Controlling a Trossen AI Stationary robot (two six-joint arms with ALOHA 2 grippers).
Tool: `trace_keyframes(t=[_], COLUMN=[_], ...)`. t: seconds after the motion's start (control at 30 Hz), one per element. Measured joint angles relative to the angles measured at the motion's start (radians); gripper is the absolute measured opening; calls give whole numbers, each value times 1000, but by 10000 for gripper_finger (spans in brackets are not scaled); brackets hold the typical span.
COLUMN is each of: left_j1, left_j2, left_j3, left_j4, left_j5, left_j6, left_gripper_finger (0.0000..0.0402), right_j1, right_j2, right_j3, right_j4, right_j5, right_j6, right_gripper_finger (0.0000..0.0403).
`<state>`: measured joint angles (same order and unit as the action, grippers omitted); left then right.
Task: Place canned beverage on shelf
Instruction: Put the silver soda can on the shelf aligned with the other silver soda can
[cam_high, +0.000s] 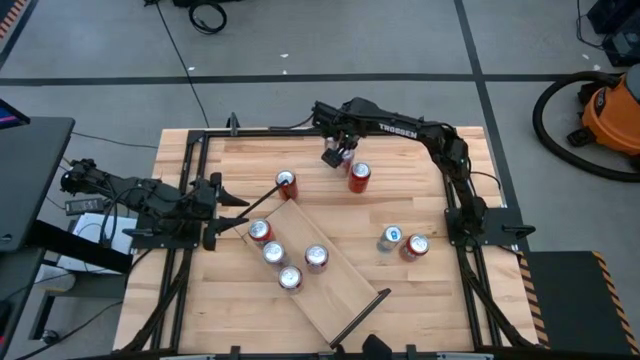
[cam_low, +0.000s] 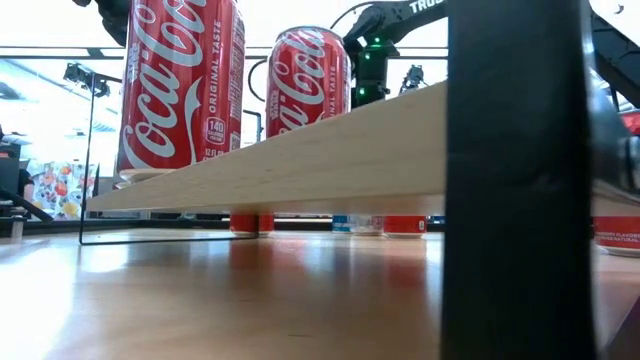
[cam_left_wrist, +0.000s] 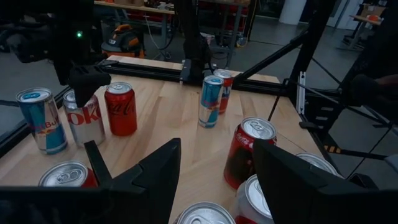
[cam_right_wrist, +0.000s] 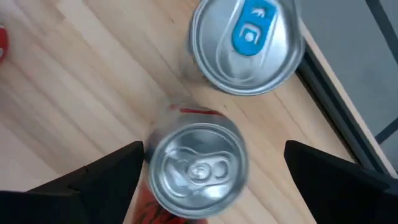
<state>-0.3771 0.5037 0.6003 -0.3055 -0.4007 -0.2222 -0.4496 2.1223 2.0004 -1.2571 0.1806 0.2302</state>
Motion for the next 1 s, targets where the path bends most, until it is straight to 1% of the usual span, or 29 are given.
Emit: trace_keyframes(t=[0.17, 0.37, 0.53, 0.87, 1.0], left_j1=[0, 0, 0, 0, 0], left_j2=[0, 0, 0, 0, 0], left_j3=[0, 0, 0, 0, 0], left_j4=[0, 1, 3, 2, 2], left_j5=[0, 0, -19, -33, -33], left_j6=[0, 0, 5, 24, 27], left_gripper_finger=[210, 210, 210, 210, 210], right_j1=[2, 1, 1, -4, 1], right_j2=[0, 1, 1, 1, 1], right_j3=[-95, -172, -187, -192, -192], right_j4=[41, 93, 141, 186, 182], right_j5=[-54, -76, -73, -67, -62], right_j6=[3, 6, -3, -22, -22], right_gripper_finger=[400, 398, 383, 333, 329])
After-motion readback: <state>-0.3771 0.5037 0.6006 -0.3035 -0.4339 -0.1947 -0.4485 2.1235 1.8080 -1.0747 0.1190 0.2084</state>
